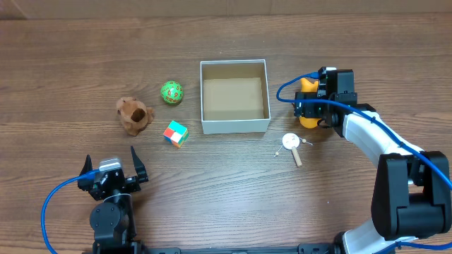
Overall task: Pack container
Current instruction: 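Reach the right gripper to the orange plush and grasp it, then lift the orange plush with the right gripper and lower into box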
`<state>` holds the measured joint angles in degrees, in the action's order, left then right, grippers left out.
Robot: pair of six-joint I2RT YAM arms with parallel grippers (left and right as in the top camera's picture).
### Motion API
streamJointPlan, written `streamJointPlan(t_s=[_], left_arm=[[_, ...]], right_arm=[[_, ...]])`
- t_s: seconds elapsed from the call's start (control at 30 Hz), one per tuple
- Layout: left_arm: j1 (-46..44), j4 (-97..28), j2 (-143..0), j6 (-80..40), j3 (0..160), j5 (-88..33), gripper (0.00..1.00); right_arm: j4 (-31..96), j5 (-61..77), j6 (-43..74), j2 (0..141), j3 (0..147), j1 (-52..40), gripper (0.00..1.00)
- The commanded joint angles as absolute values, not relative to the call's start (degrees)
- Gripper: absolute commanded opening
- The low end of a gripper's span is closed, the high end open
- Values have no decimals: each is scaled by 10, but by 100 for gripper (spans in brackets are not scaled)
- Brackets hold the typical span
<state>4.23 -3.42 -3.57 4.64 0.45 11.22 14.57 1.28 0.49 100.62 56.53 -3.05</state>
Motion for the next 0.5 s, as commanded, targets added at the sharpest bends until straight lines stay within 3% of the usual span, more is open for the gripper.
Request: streamJointPlan(t_s=[0.0, 0.17, 0.27, 0.37, 0.47], left_arm=[[42, -32, -36, 54, 3, 118, 100], [42, -32, -36, 54, 3, 118, 100], [42, -32, -36, 54, 3, 118, 100], [42, -32, -36, 54, 3, 118, 100], [42, -32, -36, 54, 3, 118, 100]], right_arm=[[142, -17, 12, 1003, 576, -30, 86], [144, -17, 11, 1003, 576, -30, 62], [144, -17, 11, 1003, 576, -30, 57], [144, -17, 11, 1003, 576, -30, 43], [144, -17, 11, 1003, 576, -30, 34]])
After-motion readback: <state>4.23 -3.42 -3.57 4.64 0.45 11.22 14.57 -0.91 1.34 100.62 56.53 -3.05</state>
